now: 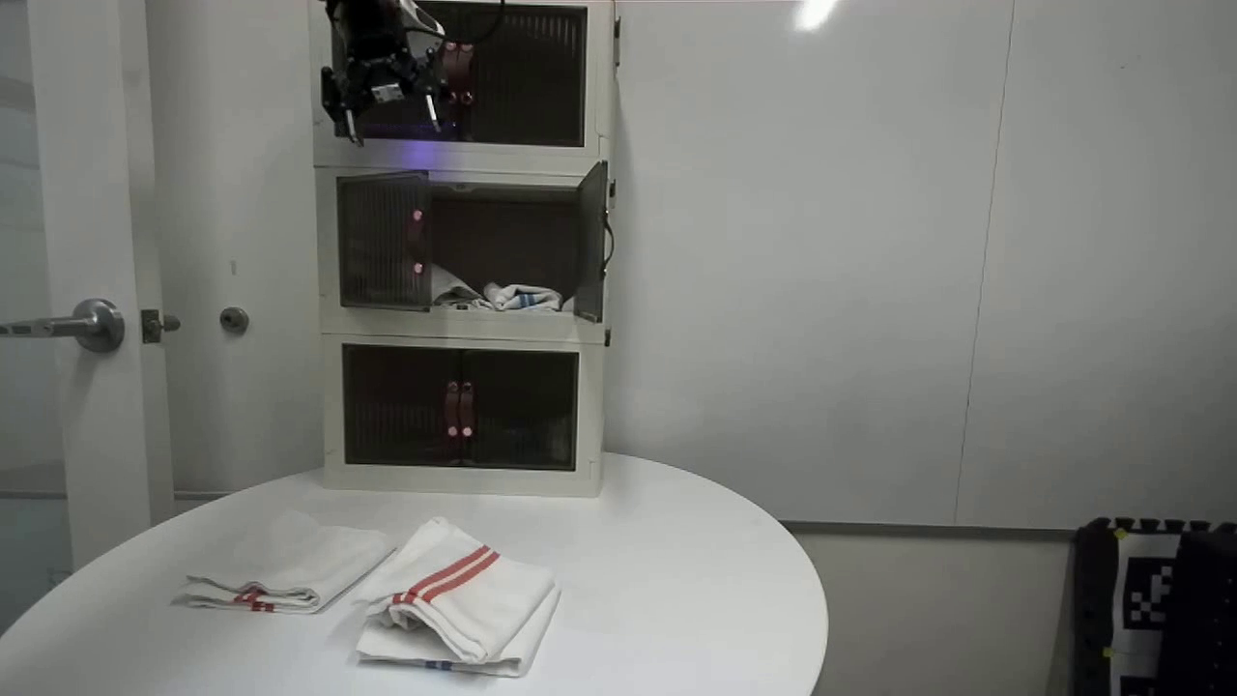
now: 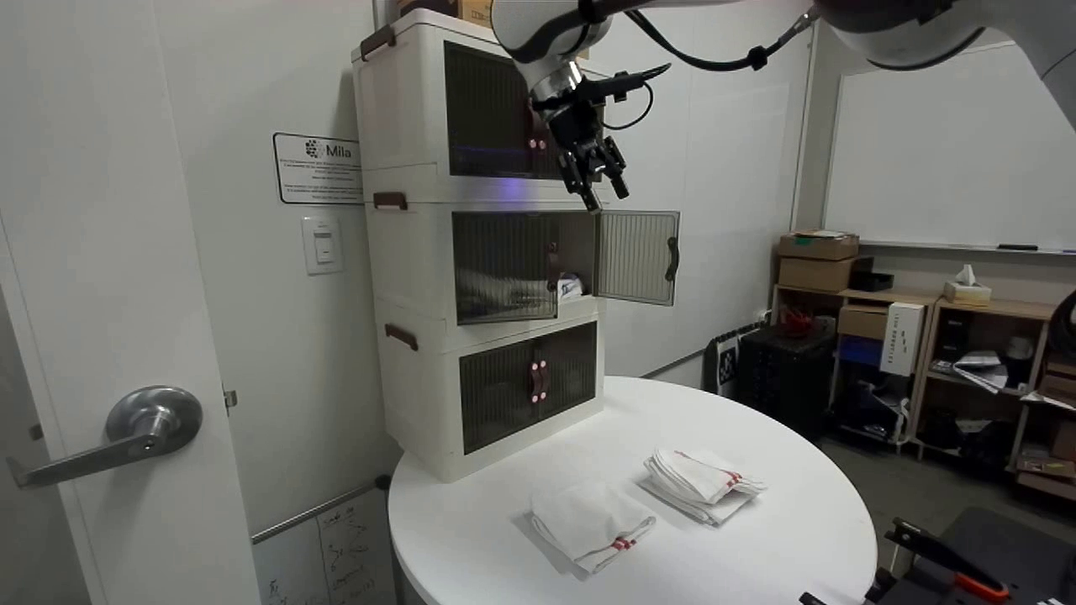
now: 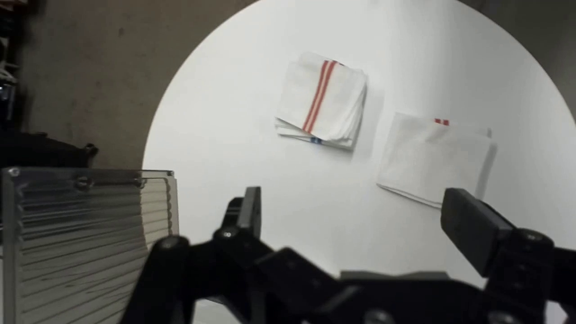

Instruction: Open the middle drawer

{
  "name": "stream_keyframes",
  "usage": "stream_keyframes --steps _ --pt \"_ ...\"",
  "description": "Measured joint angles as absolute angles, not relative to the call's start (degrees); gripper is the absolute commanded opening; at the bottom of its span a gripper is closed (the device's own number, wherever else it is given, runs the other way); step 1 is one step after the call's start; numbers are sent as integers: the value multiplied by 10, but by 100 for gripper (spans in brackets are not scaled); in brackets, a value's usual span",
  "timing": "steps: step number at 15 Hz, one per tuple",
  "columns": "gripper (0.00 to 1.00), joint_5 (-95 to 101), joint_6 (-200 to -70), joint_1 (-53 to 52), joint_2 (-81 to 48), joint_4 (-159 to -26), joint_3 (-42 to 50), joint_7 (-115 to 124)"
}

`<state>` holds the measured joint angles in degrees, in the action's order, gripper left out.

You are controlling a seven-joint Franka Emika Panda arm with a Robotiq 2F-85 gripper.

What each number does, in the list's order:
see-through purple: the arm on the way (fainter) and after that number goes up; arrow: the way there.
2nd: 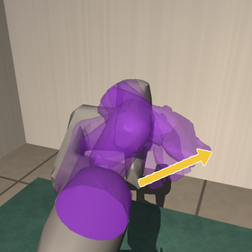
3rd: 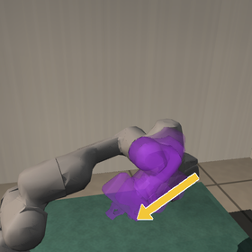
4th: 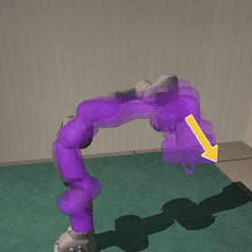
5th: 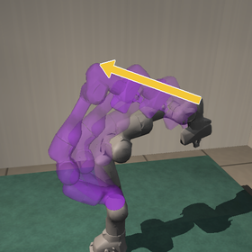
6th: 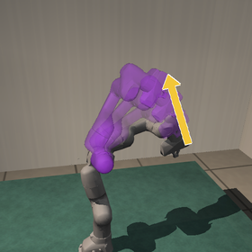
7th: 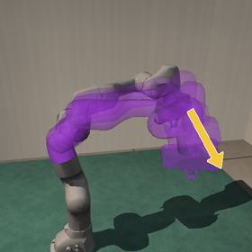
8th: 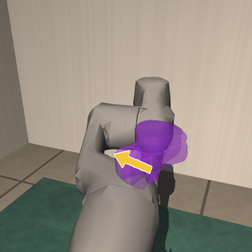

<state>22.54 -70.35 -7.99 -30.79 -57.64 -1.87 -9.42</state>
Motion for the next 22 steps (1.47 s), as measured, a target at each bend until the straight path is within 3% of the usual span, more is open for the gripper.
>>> stream_keyframes --steps 7,12,16,22 --pt "100 406 -723 -133 -377 -534 -17 -220" --pt "100 498 -834 -140 -383 -535 -17 -308" --pt "100 496 -916 -127 -377 -547 -29 -355" --pt "100 494 -919 -122 -373 -552 -36 -360"
